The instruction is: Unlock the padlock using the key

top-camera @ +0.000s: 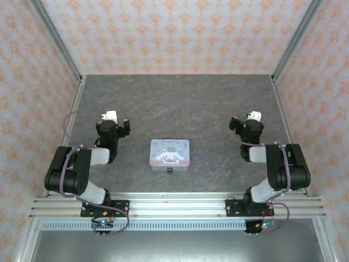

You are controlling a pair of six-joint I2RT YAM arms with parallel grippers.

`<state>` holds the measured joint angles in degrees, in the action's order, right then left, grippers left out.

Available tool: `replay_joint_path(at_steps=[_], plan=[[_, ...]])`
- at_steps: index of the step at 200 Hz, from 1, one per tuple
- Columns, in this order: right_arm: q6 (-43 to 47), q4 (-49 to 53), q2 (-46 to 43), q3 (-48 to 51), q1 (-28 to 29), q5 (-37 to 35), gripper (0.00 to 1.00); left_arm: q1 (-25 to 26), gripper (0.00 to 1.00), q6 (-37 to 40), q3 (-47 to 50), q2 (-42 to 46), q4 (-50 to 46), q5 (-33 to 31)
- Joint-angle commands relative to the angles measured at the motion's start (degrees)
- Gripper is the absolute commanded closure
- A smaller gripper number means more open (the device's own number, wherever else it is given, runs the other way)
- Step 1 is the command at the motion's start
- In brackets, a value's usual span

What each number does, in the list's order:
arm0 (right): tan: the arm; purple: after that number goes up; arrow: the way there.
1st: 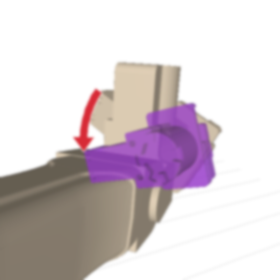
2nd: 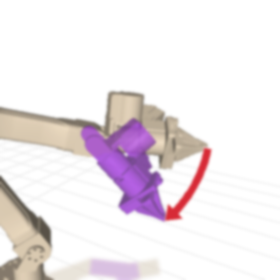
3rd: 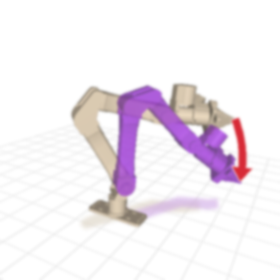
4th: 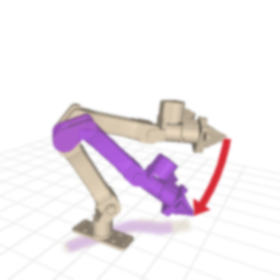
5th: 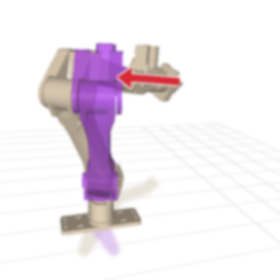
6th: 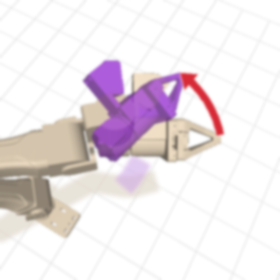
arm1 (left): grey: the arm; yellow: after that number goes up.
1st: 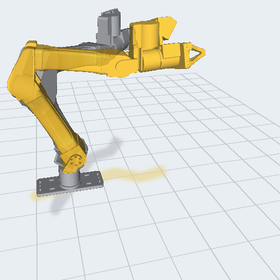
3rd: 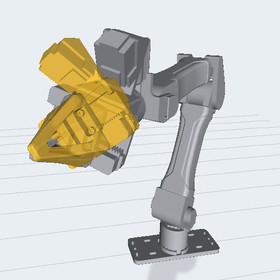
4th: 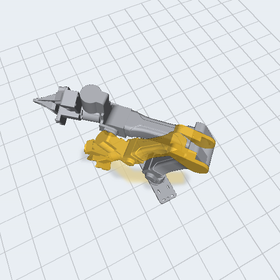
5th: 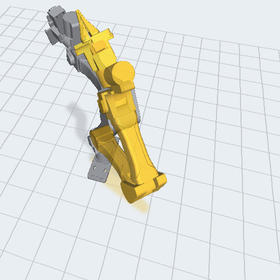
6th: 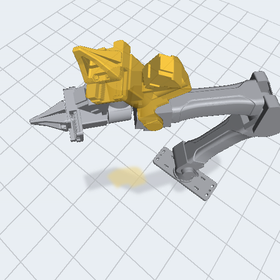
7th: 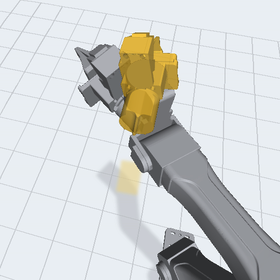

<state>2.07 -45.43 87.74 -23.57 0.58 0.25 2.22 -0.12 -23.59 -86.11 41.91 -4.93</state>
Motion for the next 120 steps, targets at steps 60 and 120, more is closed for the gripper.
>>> replay_joint_path(at_steps=[60, 120], plan=[[0.5, -0.4, -0.4, 0.1, -0.1, 0.7, 0.01, 0.0, 0.0, 0.4, -0.7, 0.3, 1.0, 0.1], [0.3, -0.1, -0.2, -0.1, -0.1, 0.7, 0.01, 0.0, 0.0, 0.4, -1.0, 0.2, 0.3, 0.2]])
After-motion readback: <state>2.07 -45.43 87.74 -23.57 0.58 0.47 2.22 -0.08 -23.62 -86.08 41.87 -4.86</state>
